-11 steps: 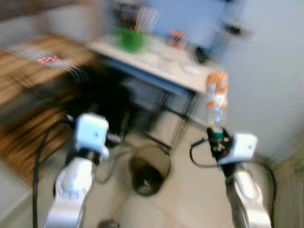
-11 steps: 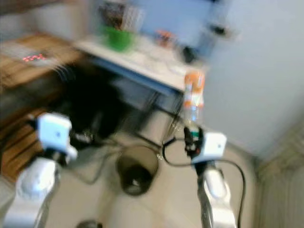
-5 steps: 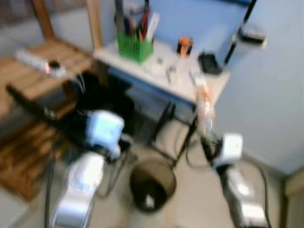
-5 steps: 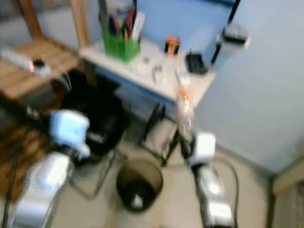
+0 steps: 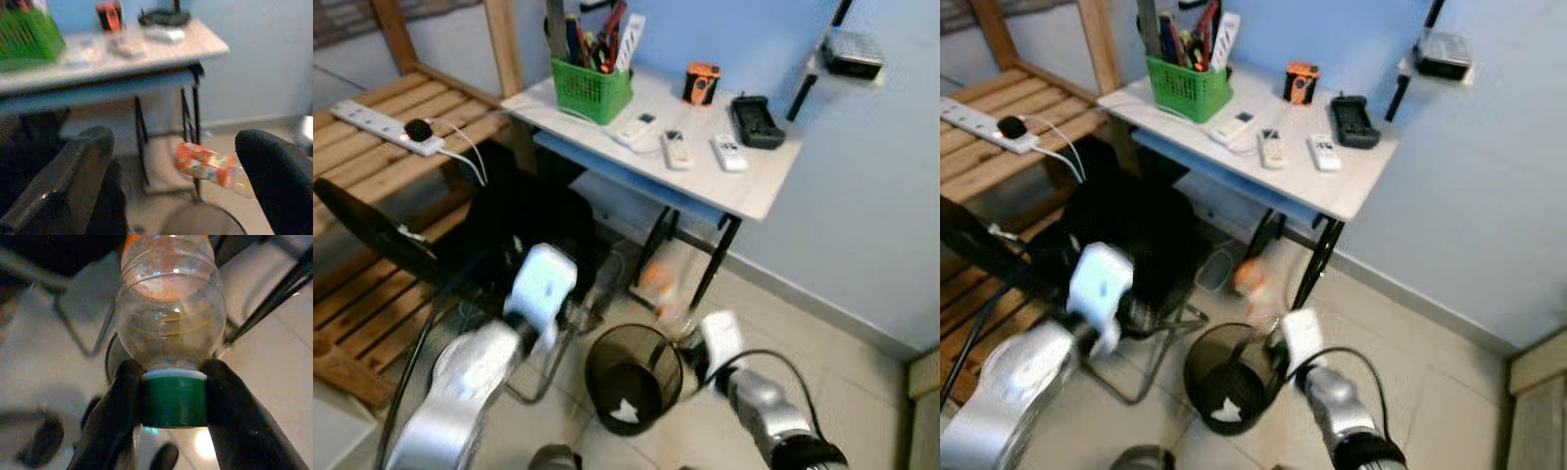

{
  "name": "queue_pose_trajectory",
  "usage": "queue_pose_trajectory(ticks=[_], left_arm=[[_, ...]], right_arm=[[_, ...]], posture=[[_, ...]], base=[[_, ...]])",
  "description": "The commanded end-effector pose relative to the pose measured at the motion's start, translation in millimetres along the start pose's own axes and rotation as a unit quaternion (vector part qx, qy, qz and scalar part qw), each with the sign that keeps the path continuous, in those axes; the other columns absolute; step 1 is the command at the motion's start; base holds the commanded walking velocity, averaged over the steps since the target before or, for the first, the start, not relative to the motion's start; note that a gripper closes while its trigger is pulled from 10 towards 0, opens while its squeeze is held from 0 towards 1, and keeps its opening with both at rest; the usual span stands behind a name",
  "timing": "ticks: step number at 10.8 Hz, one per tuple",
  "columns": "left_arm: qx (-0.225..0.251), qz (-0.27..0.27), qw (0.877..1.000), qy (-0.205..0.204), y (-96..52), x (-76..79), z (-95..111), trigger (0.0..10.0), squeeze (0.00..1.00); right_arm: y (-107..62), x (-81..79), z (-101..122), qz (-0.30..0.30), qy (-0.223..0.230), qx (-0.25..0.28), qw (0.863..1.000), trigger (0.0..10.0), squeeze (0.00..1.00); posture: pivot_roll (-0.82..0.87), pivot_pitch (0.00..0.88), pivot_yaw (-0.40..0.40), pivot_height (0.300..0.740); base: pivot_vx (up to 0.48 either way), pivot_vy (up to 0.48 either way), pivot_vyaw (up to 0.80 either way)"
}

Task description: Clean up the room

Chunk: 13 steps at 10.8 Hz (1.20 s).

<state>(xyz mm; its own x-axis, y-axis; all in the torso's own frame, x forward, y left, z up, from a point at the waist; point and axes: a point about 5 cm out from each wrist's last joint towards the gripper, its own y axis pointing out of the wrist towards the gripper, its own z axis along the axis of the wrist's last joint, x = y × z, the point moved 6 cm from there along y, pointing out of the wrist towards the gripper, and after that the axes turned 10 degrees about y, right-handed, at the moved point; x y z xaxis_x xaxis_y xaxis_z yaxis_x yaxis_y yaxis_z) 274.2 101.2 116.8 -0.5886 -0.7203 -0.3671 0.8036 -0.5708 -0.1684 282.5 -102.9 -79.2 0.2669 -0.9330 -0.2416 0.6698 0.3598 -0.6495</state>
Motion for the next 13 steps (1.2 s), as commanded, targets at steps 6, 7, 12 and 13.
queue_pose_trajectory(ticks=[6,7,12,13], left_arm=[[-0.055,-0.092,0.993,-0.058,-48.9,74.5,-55,10.0,0.0],[-0.056,-0.088,0.992,-0.065,-51.4,78.2,-56,10.0,0.0],[-0.086,-0.068,0.99,-0.086,-88.1,83.3,-69,10.0,0.0],[-0.108,0.088,0.986,-0.094,-91.7,44.5,-83,10.0,0.0]], right_arm=[[17.8,-24.2,6,0.016,-0.124,-0.049,0.991,10.0,0.0],[17.9,-22.0,6,0.01,-0.148,-0.053,0.987,10.0,0.0],[21.3,-29.2,7,0.003,-0.184,-0.058,0.981,10.0,0.0],[22.1,-30.5,9,0.001,-0.182,-0.053,0.982,10.0,0.0]], posture=[[0.33,0.21,-0.129,0.74],[0.33,0.222,-0.139,0.74],[0.33,0.243,-0.147,0.74],[0.33,0.243,-0.147,0.74]], base=[[0.0,0.0,0.0],[0.0,0.0,0.0],[0.0,0.0,0.0],[0.0,0.0,0.0]])
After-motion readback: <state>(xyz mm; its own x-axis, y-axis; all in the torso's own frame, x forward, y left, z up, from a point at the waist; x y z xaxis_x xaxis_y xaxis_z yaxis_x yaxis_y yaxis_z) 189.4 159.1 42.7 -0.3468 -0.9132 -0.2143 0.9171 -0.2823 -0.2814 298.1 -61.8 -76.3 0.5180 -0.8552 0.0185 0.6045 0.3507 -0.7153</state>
